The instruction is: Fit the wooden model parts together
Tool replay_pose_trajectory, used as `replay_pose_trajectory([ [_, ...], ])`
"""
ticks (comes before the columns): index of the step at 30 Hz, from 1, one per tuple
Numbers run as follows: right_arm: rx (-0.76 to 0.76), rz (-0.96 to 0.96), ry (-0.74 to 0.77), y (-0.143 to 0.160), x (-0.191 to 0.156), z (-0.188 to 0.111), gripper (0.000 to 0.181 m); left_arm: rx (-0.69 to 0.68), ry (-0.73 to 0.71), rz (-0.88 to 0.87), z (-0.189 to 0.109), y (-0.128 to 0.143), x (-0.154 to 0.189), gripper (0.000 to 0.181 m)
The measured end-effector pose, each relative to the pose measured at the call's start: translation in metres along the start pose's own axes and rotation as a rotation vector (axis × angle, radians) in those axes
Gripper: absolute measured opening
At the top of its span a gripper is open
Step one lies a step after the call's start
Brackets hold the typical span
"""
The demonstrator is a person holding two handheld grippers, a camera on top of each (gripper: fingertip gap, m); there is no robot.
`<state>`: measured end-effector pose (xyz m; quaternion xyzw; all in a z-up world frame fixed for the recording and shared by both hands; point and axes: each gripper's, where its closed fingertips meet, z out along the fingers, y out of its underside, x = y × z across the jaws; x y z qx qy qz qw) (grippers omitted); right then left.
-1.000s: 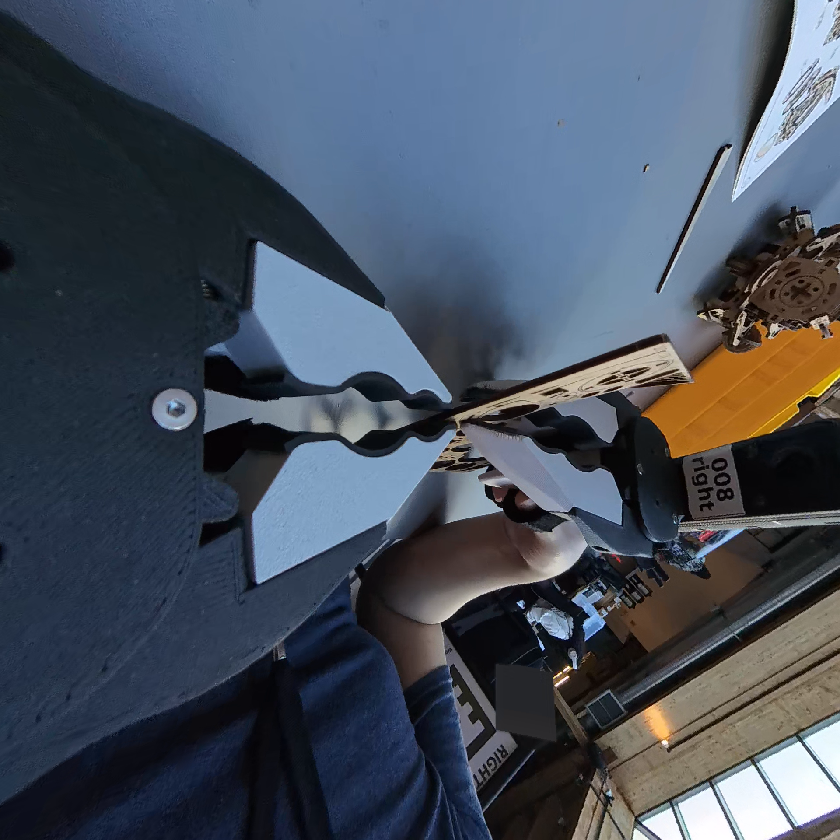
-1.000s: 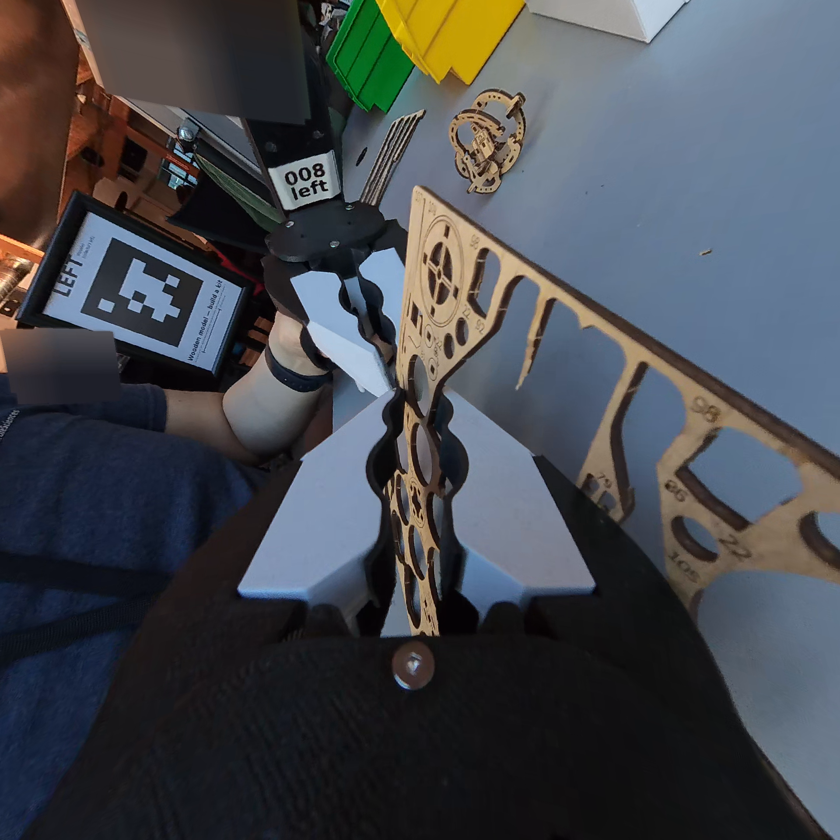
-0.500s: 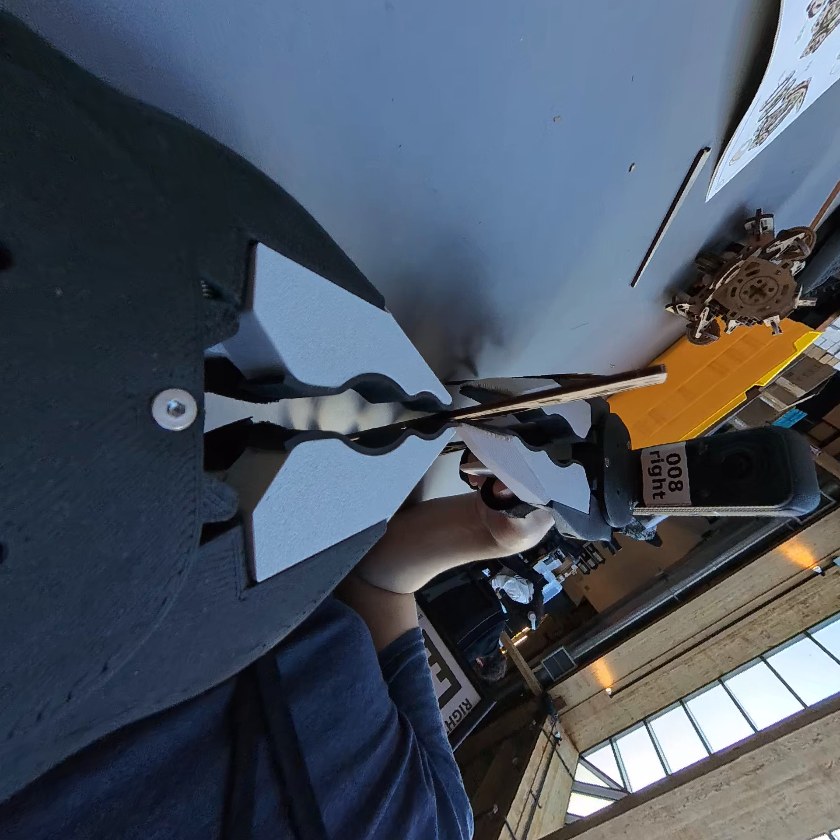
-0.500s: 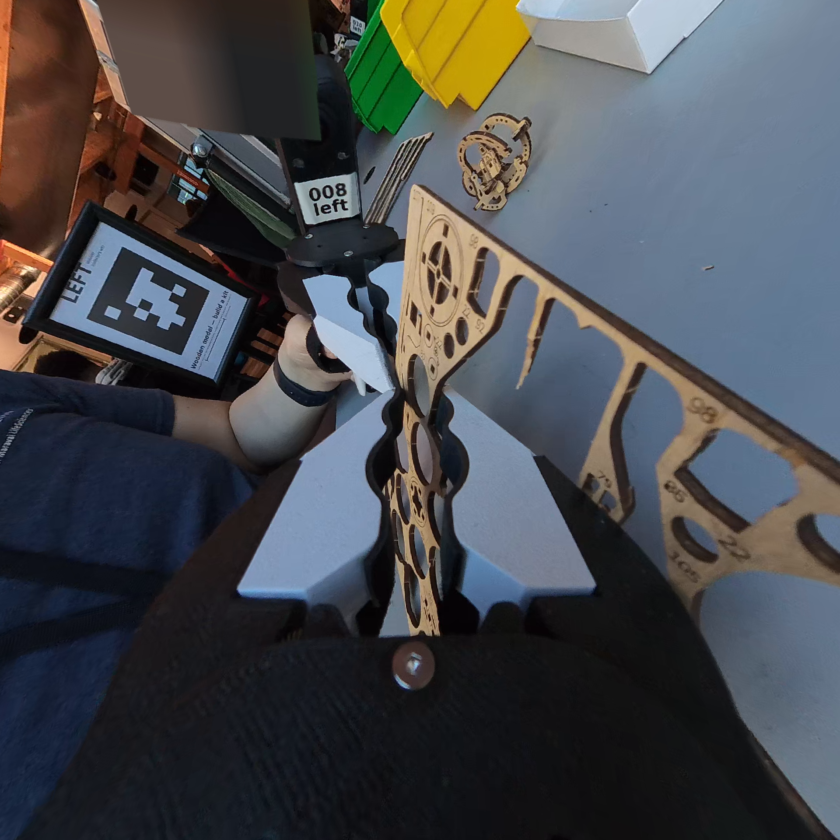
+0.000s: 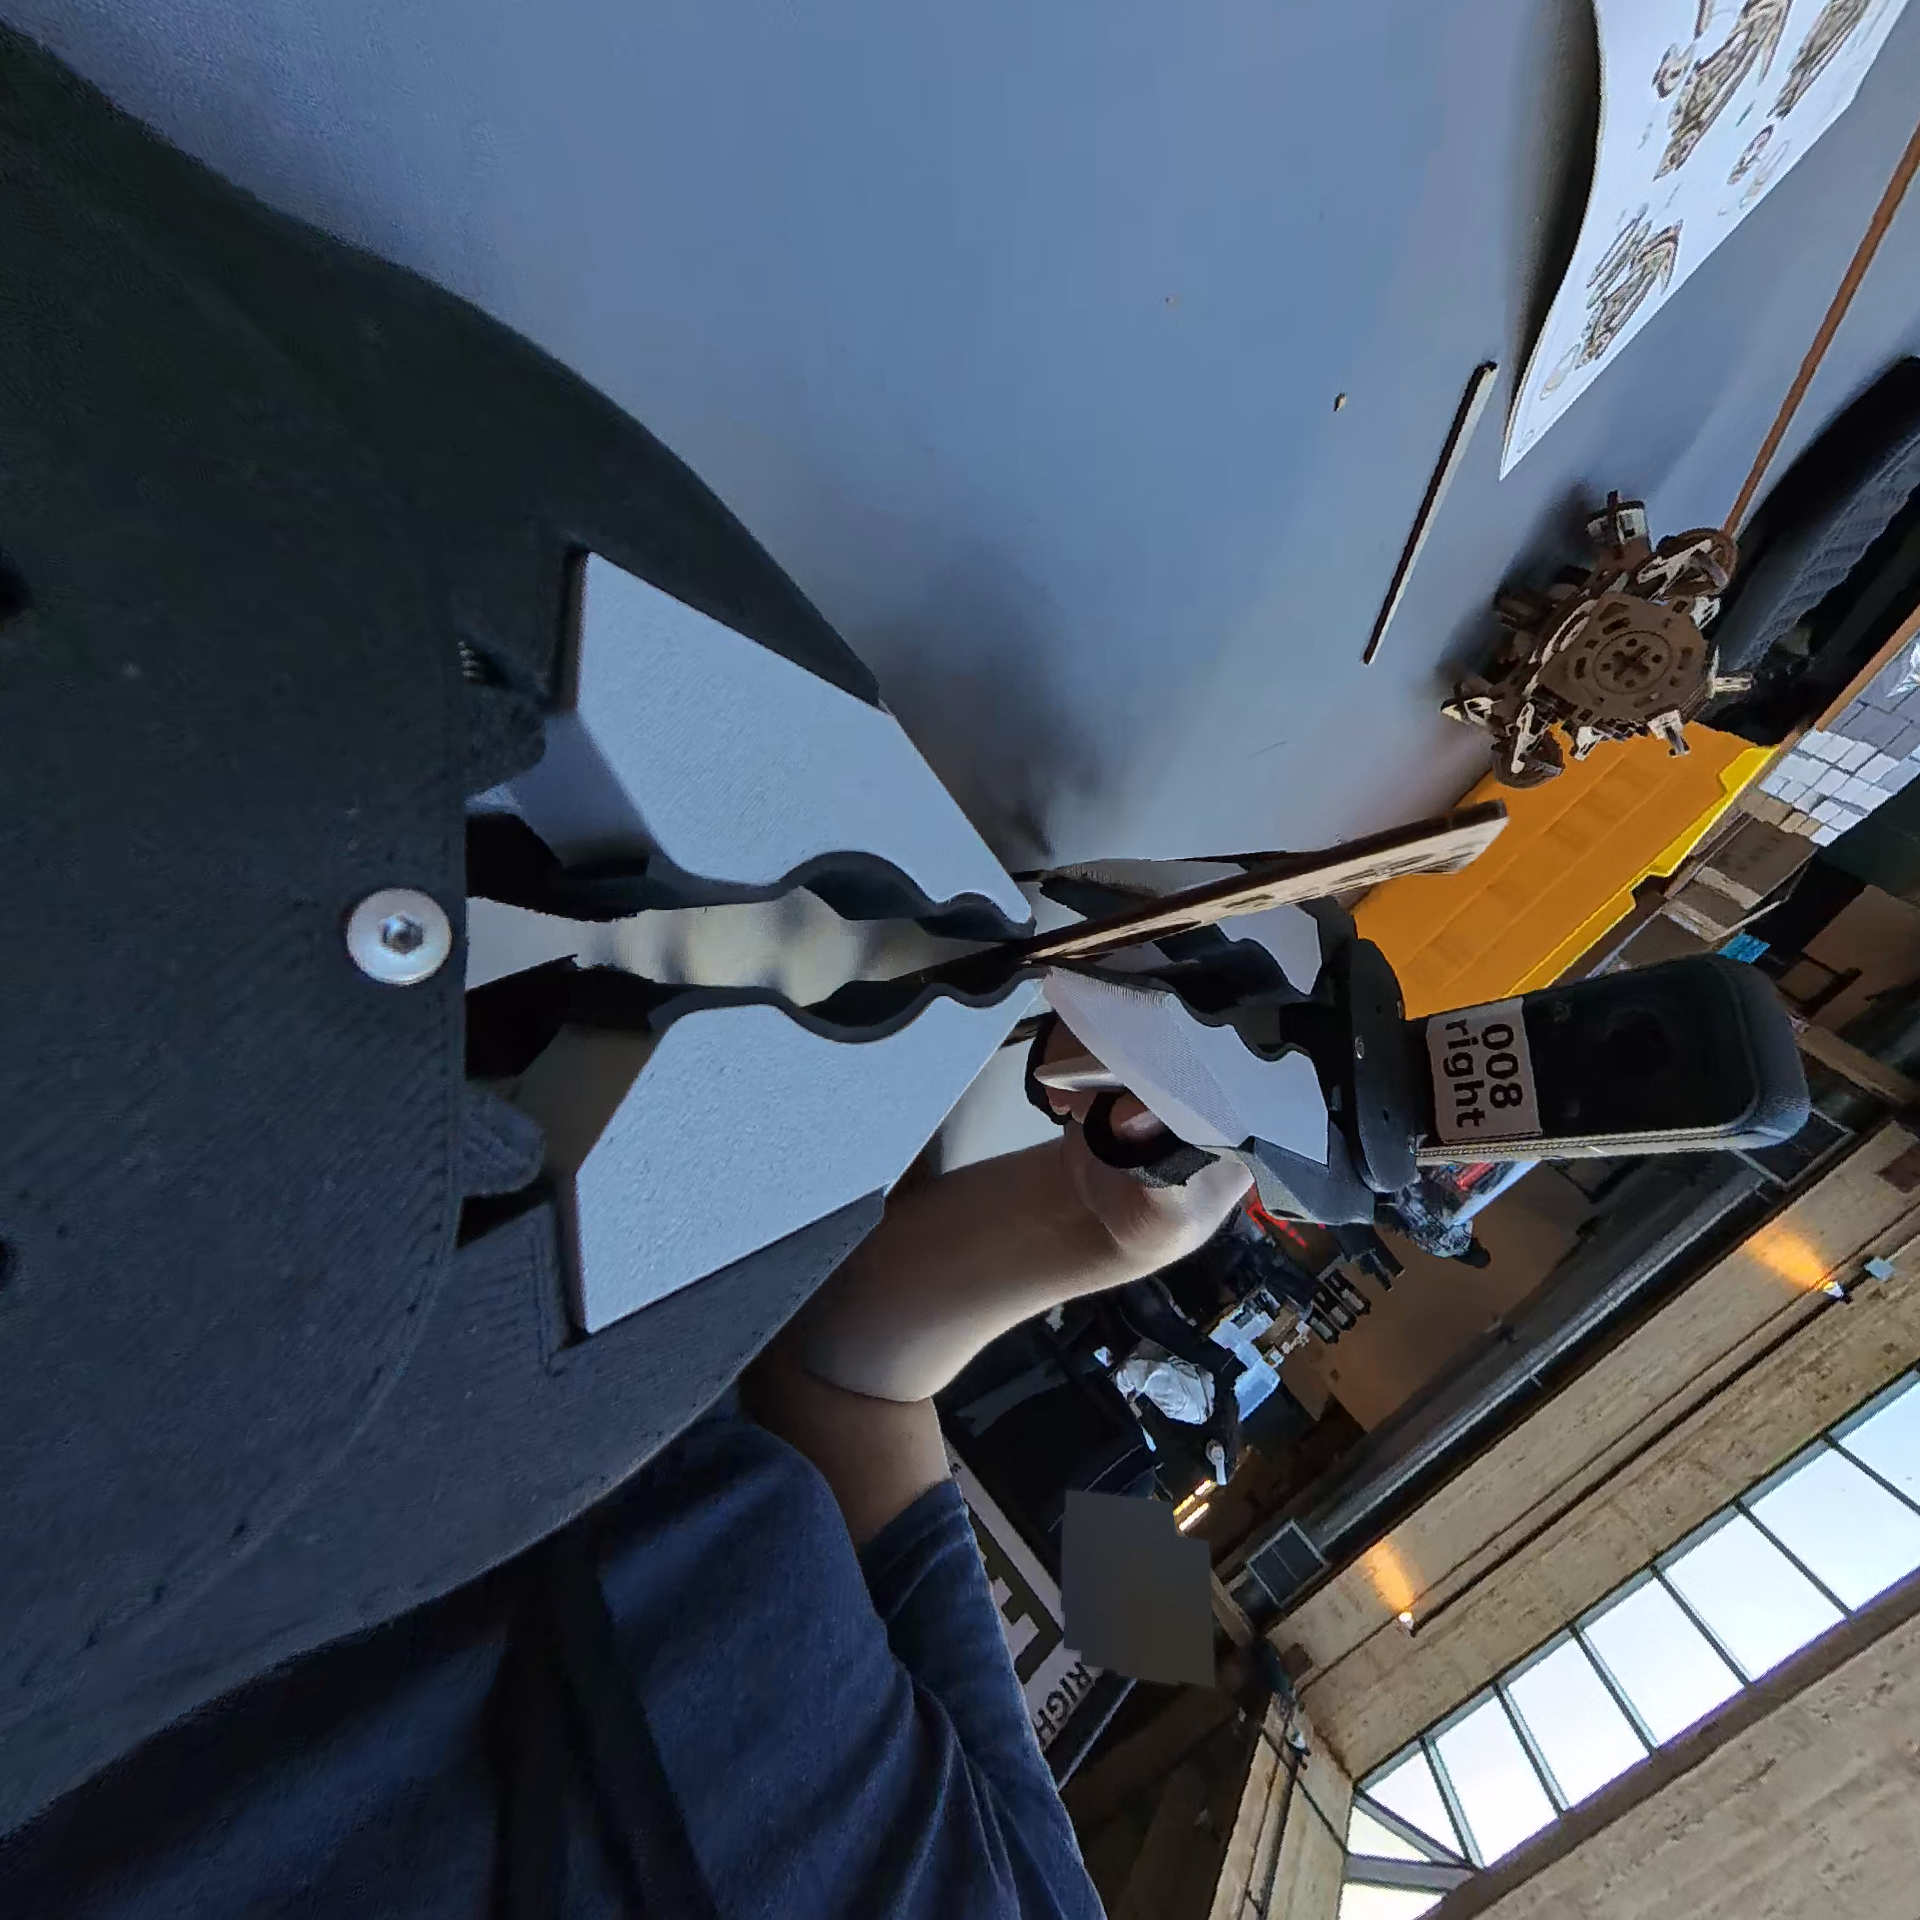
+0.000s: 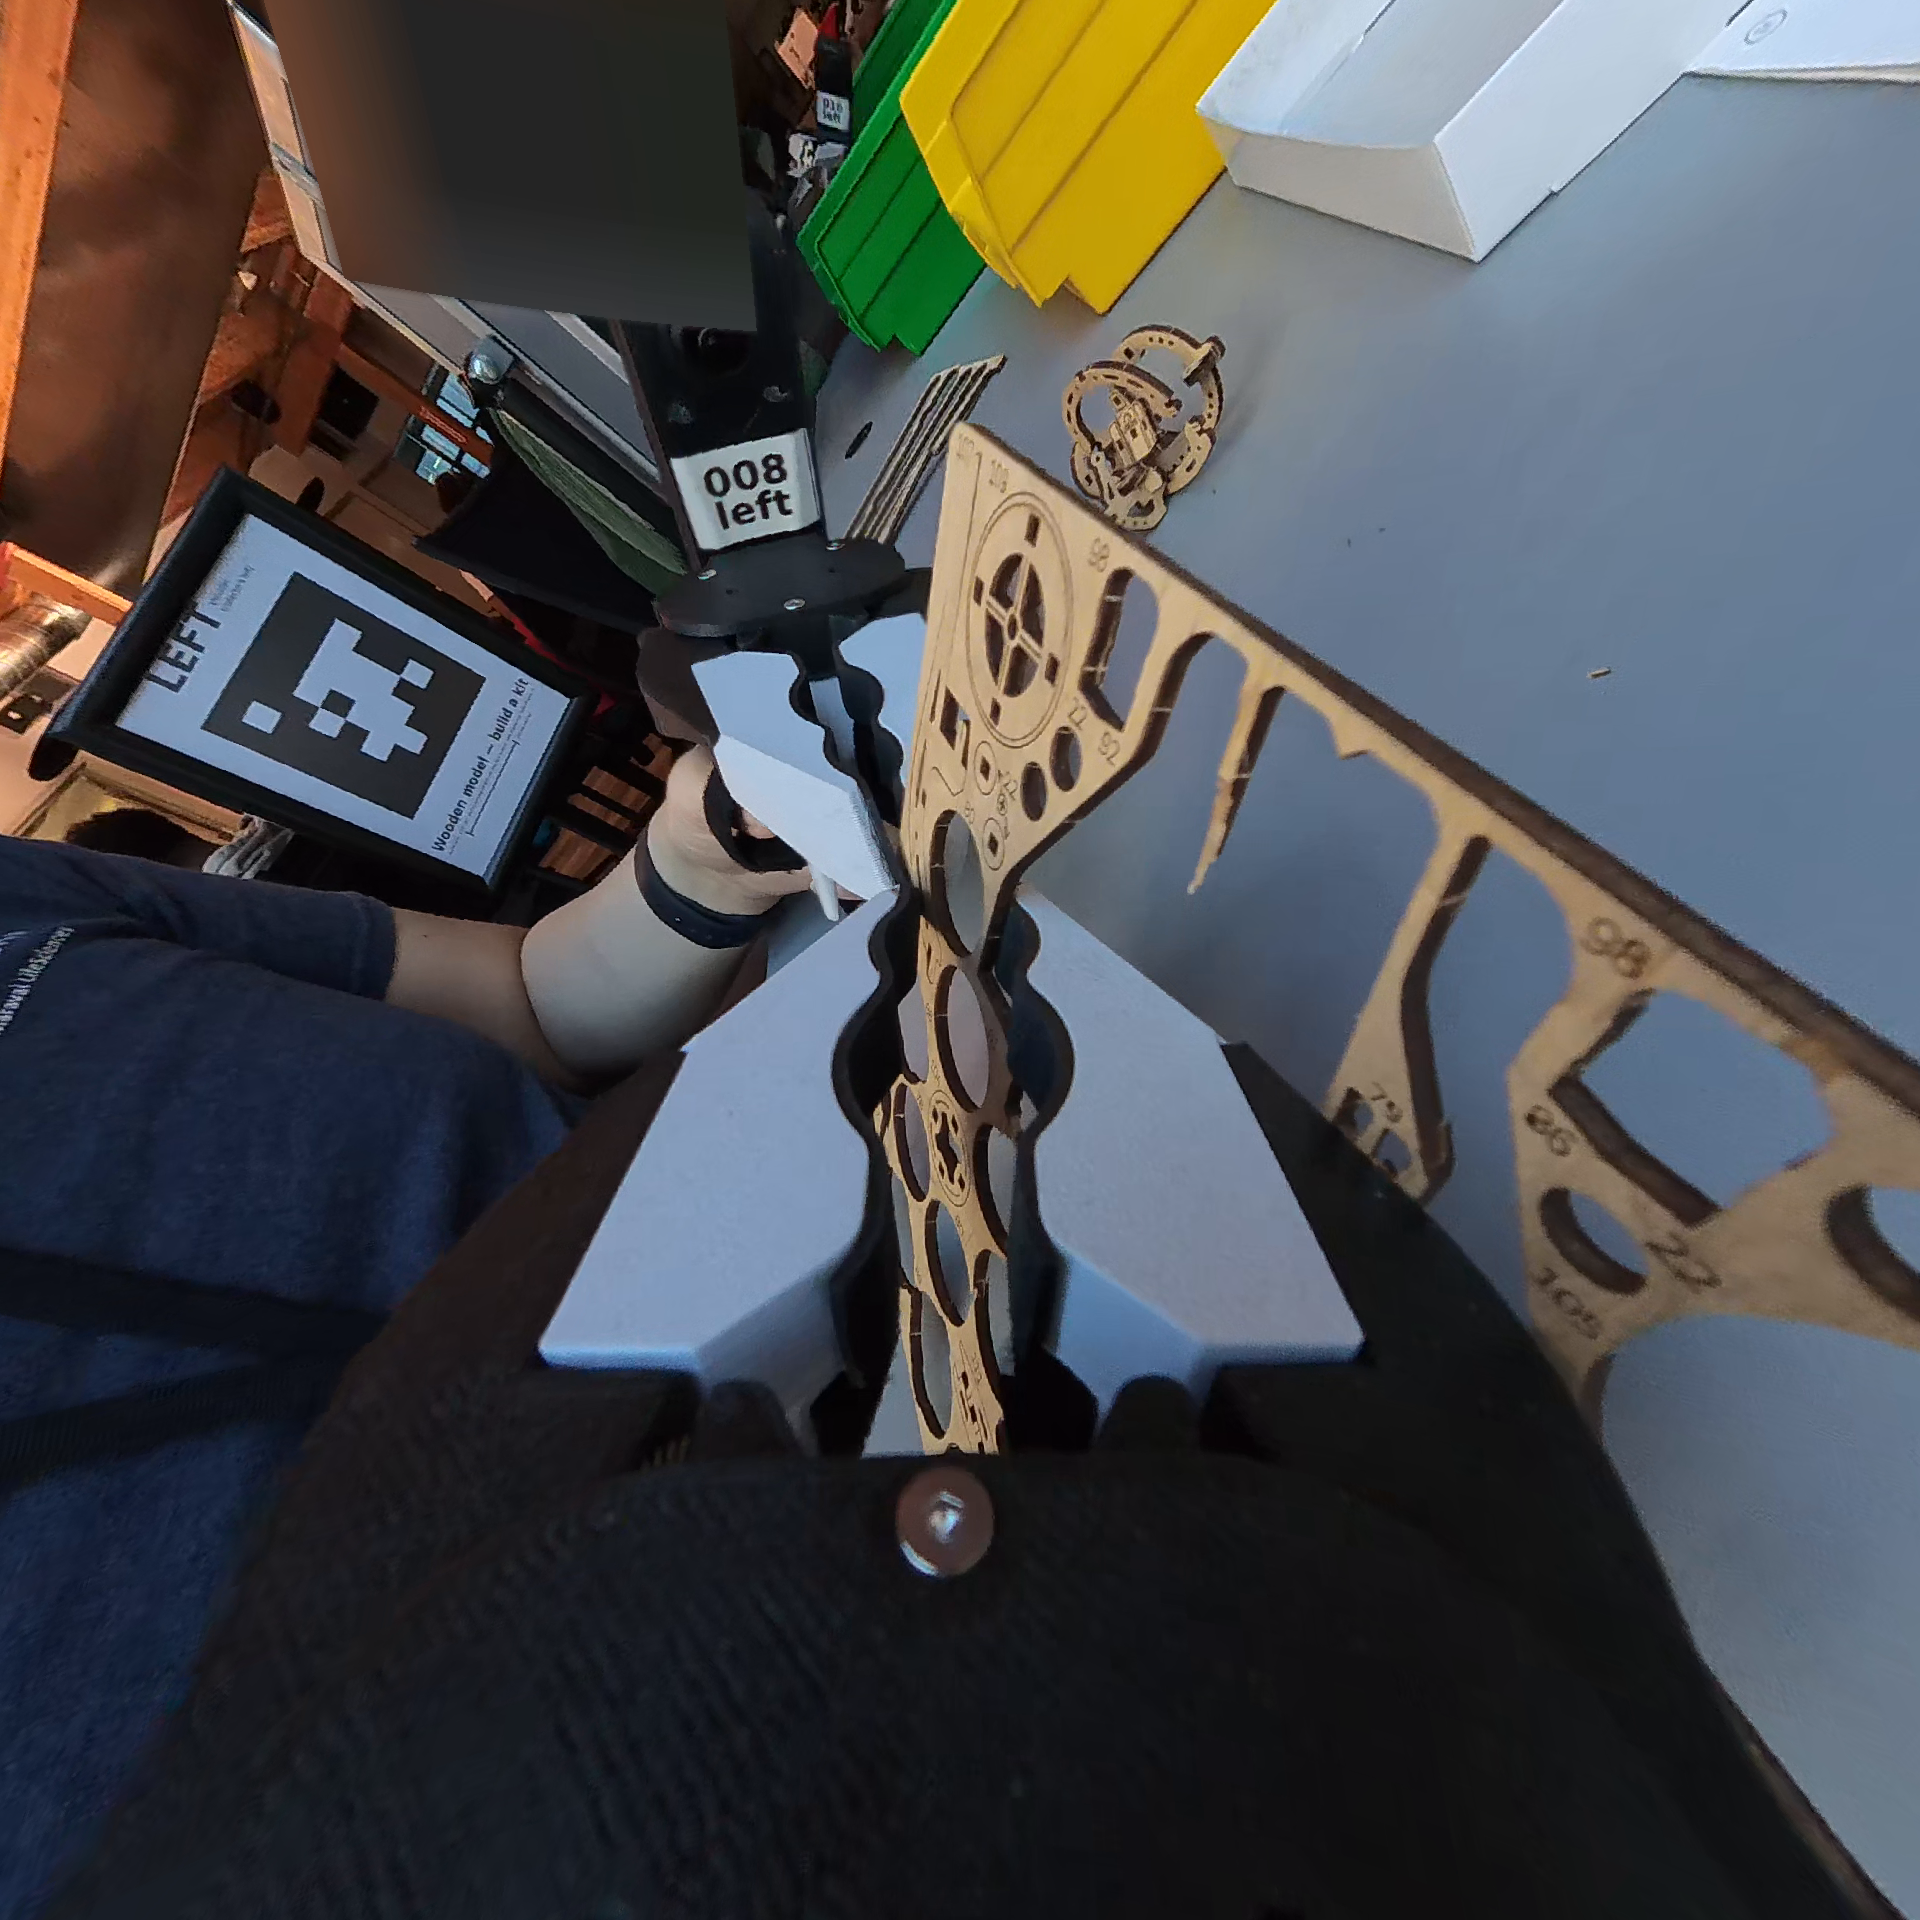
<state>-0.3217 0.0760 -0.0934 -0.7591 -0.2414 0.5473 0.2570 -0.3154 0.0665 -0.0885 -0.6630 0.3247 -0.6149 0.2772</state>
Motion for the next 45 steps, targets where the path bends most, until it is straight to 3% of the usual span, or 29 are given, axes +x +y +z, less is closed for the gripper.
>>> replay_pose_trajectory([
  [13,0.006,-0.010,0.027,-0.0008,0.0041,-0.0009,0.013,-0.033,-0.117,0.172,0.0015,-0.0002,-0.0051,0.003],
  [45,0.021,0.007,-0.008,-0.0018,0.0028,0.0016,0.015,-0.015,-0.089,0.152,-0.0010,-0.0019,-0.0025,0.004],
])
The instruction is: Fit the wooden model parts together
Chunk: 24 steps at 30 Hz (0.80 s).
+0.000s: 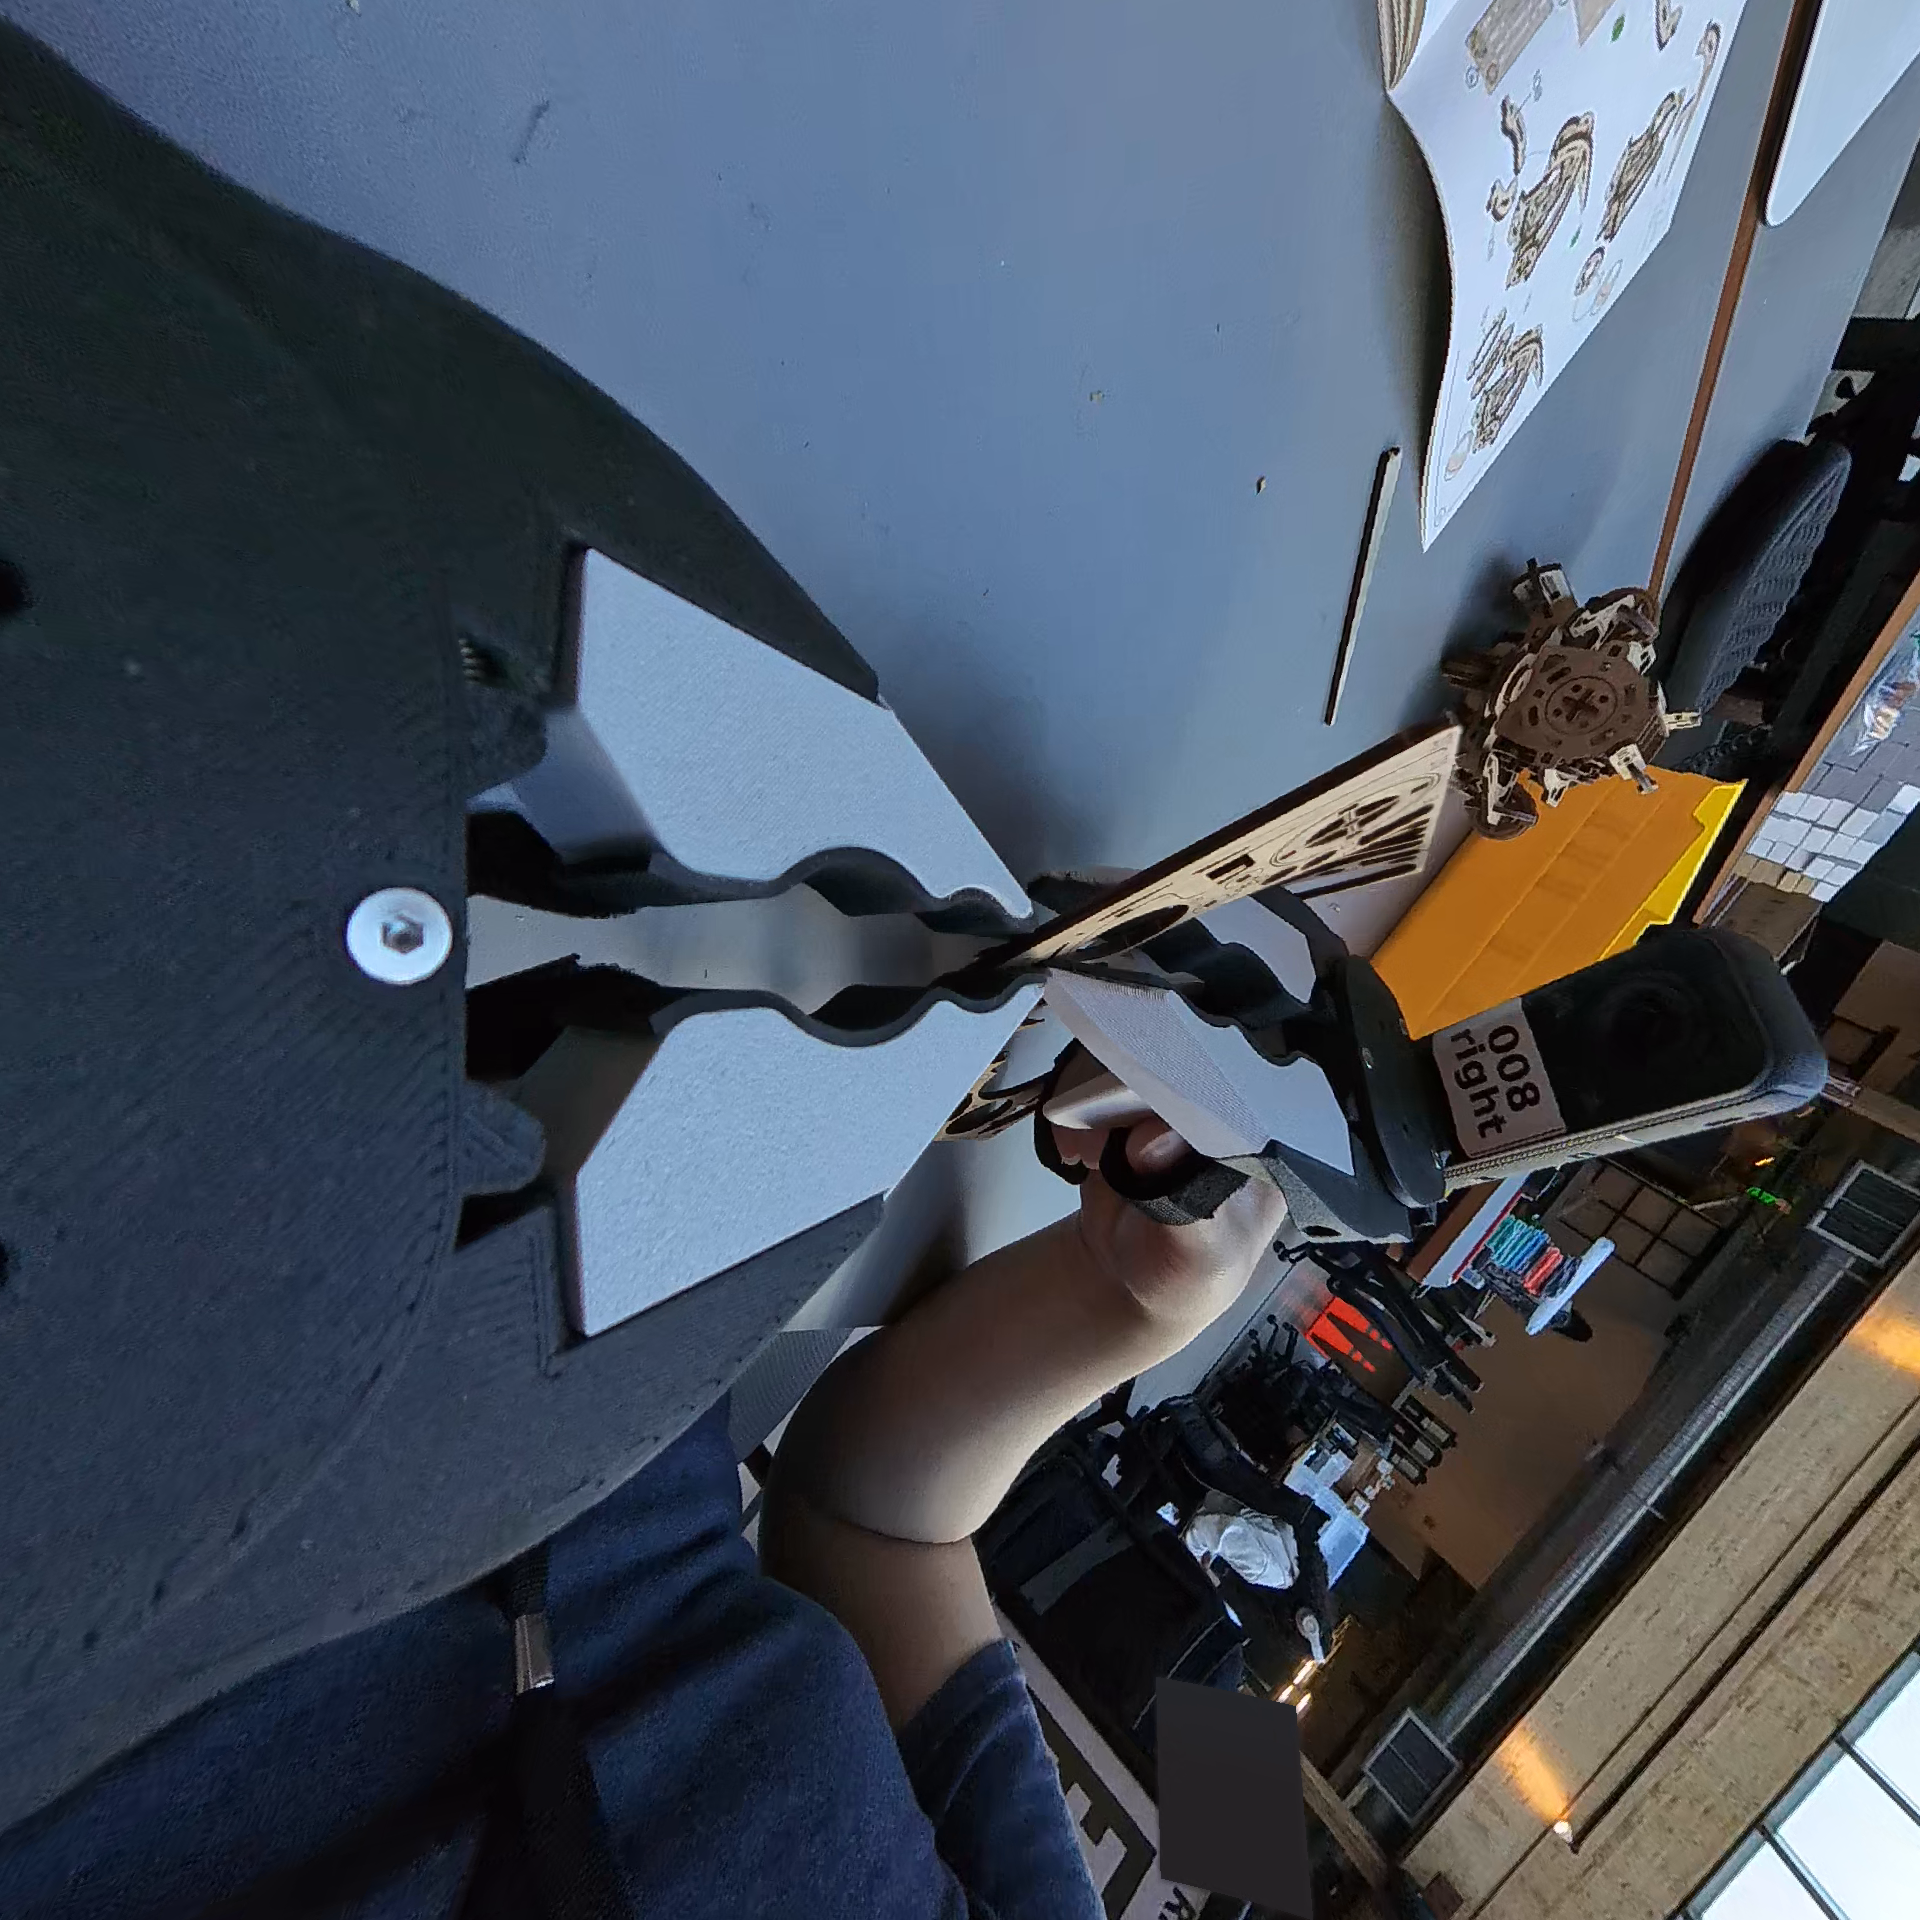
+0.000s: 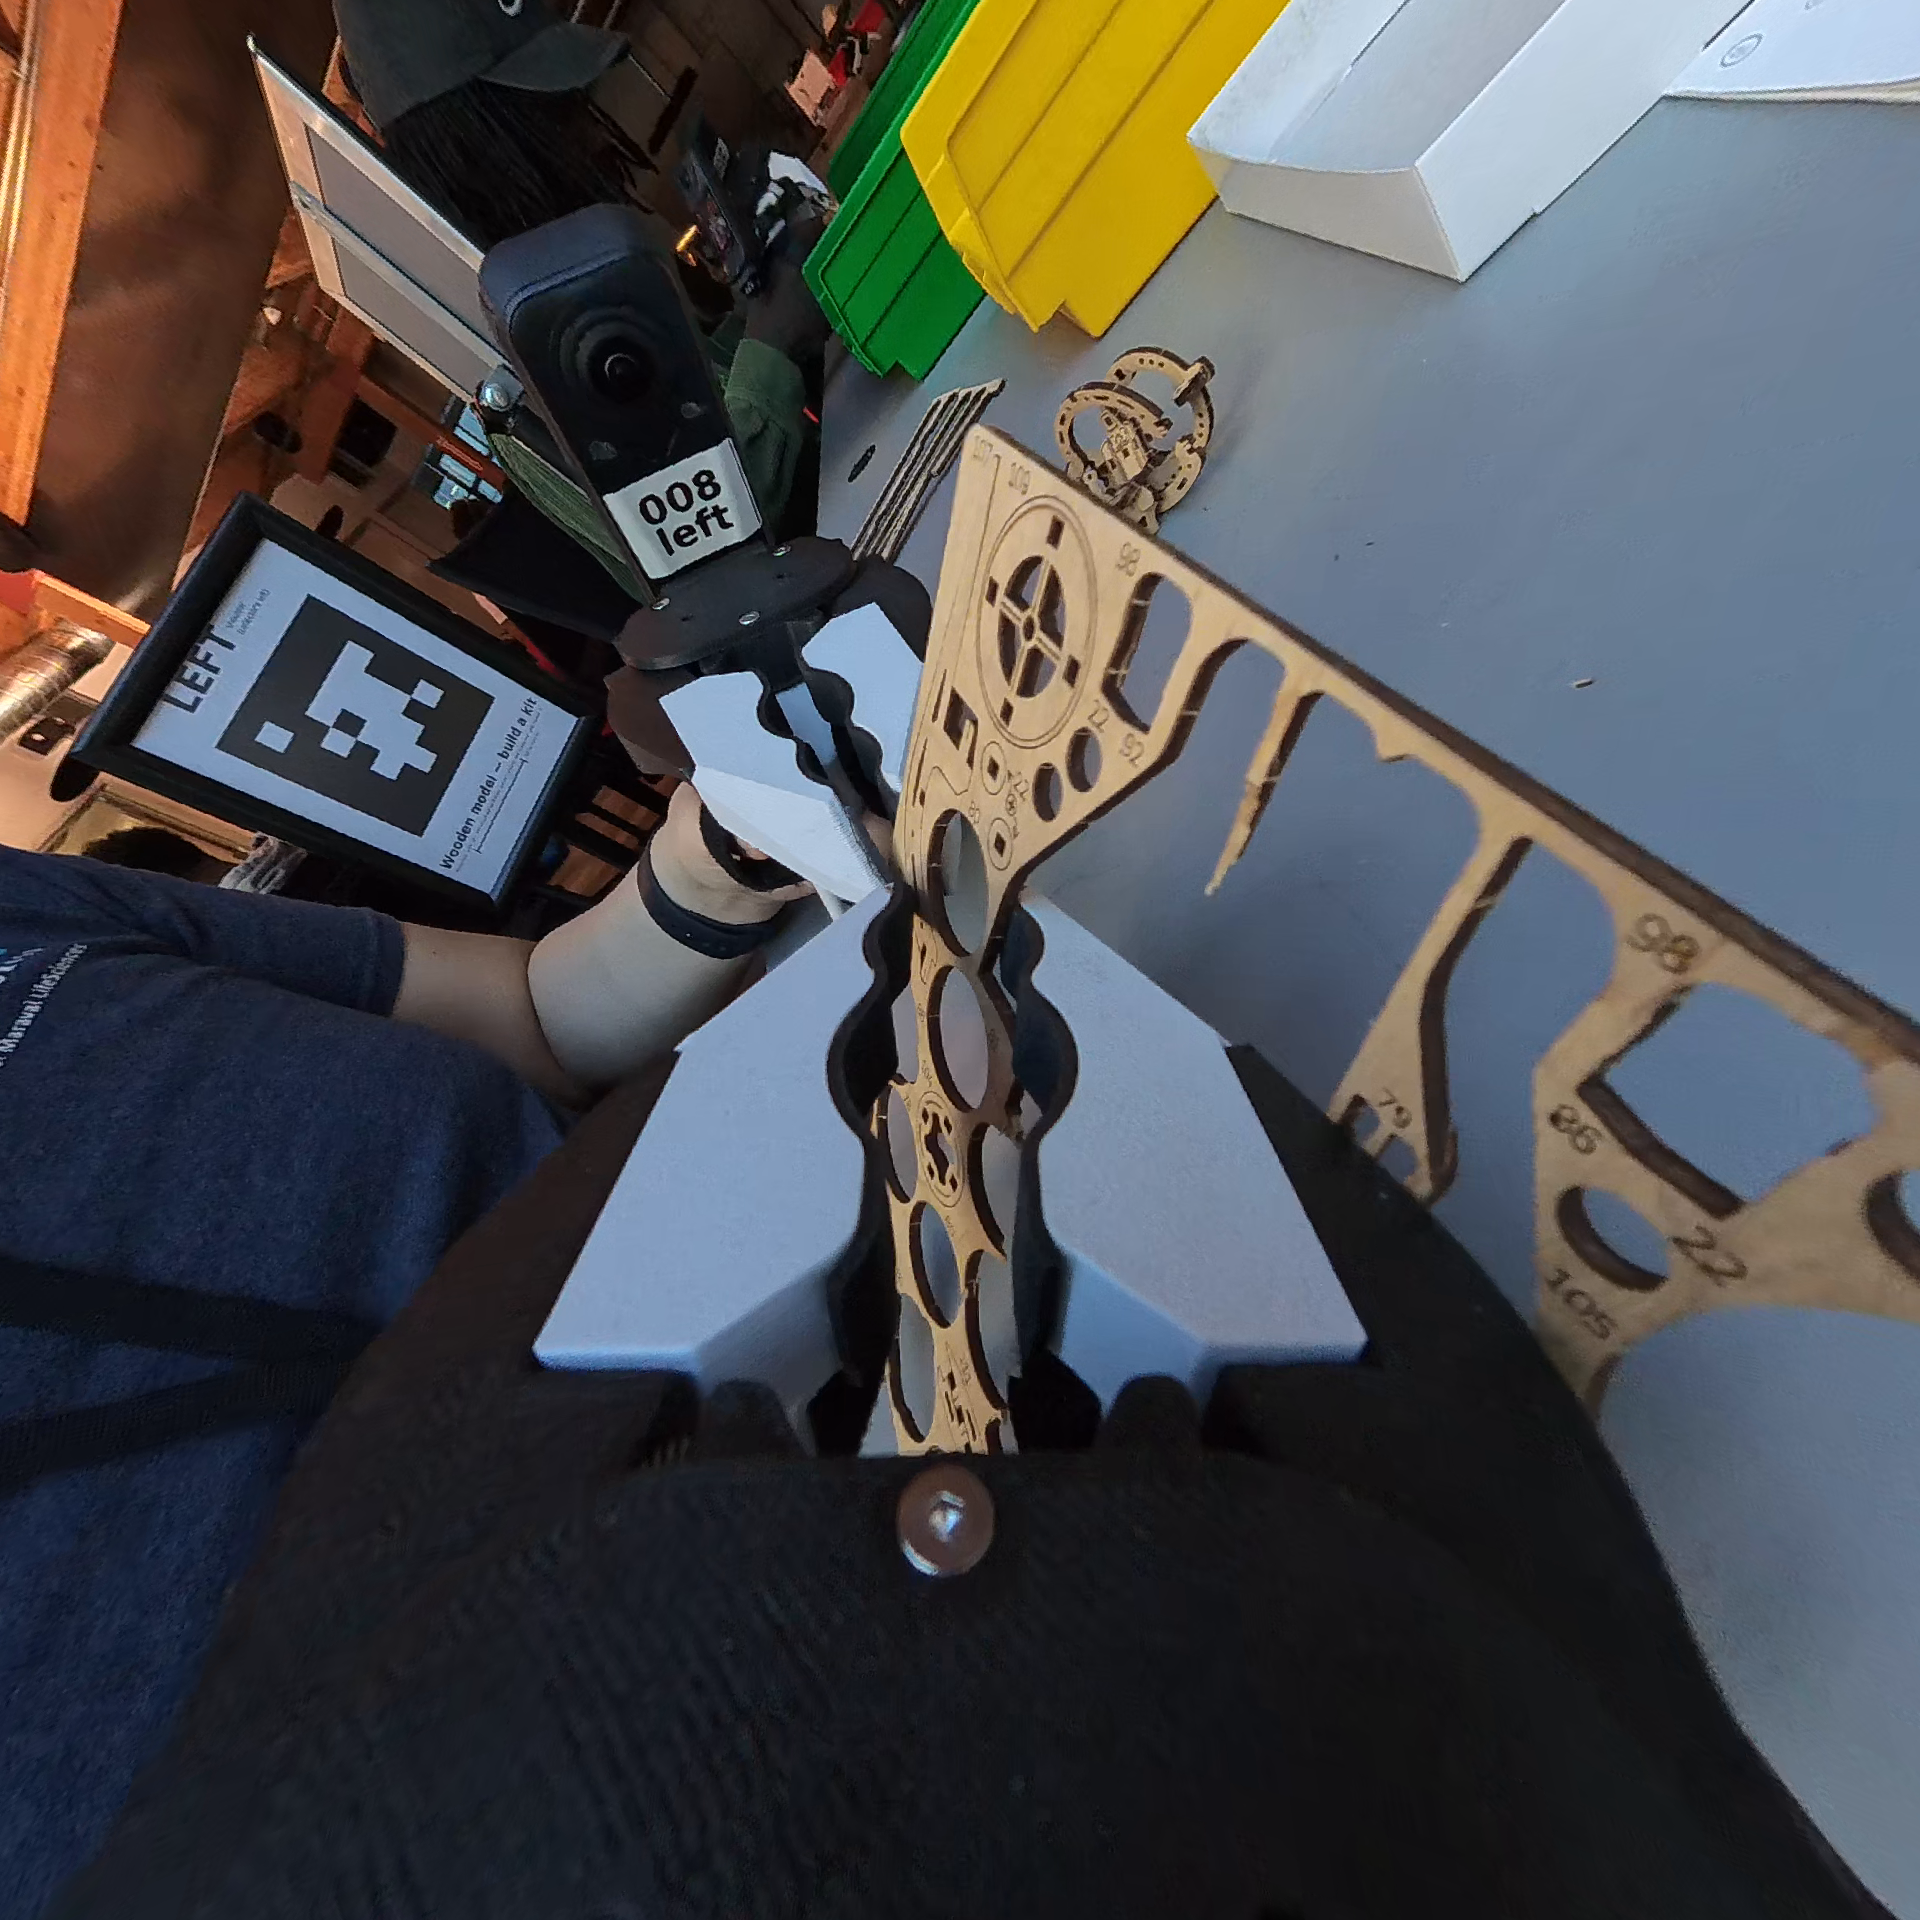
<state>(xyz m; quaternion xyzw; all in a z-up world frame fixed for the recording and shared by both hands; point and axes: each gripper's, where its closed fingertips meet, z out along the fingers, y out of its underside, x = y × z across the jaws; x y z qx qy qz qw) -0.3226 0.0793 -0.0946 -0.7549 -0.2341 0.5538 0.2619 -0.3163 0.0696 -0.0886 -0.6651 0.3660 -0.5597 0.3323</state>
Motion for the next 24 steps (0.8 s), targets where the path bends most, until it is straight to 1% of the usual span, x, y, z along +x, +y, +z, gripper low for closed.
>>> replay_pose_trajectory([
  [14,0.003,0.019,-0.035,-0.0004,-0.0028,0.0003,0.016,0.009,0.043,-0.018,-0.0016,-0.0012,0.0031,0.003],
  [18,0.004,0.025,-0.067,-0.0004,-0.0062,0.0008,0.017,0.027,0.061,0.005,-0.0038,-0.0030,0.0078,0.004],
  [24,0.004,0.027,-0.053,0.0000,-0.0024,0.0008,0.017,0.012,0.059,-0.015,-0.0024,-0.0012,0.0059,0.008],
])
